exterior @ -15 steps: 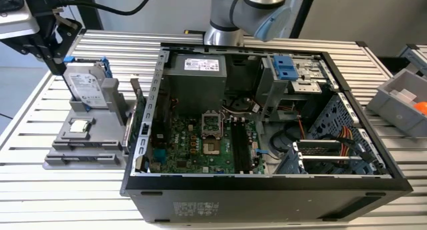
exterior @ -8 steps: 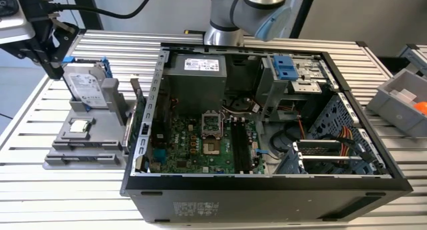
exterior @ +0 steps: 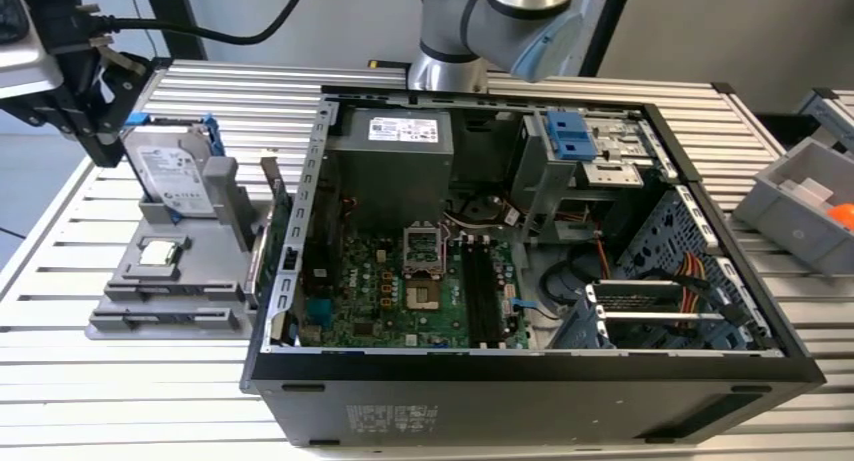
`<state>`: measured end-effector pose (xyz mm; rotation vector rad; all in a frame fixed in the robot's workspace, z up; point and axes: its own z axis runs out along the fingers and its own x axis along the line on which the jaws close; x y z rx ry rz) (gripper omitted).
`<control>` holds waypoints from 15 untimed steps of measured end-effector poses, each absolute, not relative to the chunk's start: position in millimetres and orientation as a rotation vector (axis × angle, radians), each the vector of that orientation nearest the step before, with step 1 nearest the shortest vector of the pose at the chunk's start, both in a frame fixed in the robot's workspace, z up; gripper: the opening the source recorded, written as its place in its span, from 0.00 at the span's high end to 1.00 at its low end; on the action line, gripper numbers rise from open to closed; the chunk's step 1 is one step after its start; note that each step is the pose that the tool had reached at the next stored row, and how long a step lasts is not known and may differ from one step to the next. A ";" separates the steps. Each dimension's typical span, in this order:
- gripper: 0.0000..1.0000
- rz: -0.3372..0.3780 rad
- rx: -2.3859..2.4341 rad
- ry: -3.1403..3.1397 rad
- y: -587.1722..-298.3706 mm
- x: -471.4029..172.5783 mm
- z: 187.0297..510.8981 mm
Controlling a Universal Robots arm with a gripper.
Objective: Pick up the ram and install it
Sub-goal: 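Pick up the ram and move it above insertion slot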
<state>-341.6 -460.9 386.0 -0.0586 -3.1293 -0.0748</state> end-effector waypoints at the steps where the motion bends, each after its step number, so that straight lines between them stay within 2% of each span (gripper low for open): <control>1: 1.00 -0.075 -0.059 -3.129 -461.9 -341.7 386.0; 15: 1.00 -0.075 -0.059 -3.129 -479.3 -342.9 383.8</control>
